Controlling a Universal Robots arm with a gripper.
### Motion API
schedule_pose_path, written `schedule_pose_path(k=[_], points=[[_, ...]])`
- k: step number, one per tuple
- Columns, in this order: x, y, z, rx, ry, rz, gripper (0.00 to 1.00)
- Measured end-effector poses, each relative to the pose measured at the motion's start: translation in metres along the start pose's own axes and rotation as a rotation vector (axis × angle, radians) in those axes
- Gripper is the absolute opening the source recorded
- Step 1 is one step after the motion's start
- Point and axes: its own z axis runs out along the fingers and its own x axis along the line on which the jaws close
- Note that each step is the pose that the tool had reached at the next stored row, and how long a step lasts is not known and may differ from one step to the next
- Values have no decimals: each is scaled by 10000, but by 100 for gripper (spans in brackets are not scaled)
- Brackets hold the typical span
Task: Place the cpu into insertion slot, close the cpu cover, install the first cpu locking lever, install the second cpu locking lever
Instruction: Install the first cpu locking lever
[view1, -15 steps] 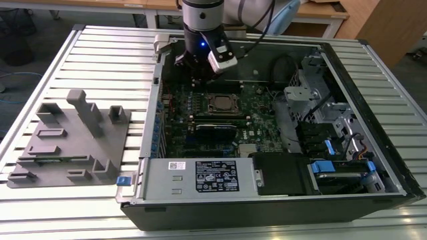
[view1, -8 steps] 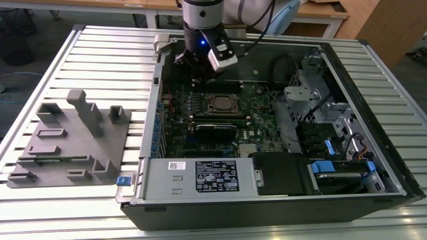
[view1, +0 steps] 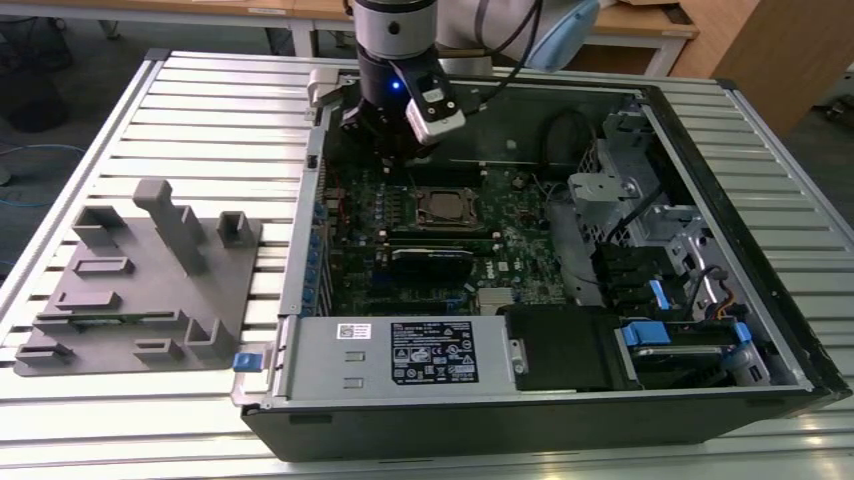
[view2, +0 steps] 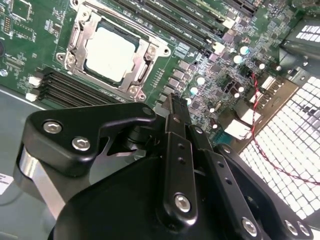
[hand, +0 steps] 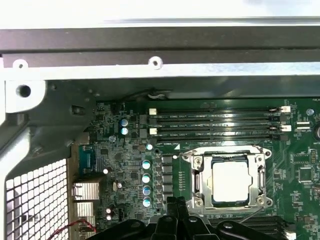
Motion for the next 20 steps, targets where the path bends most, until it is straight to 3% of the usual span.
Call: schedule_pose_path(k=[13, 20], points=[[29, 113, 24, 2, 2, -1, 11], [108, 195, 32, 1, -4, 0, 11]])
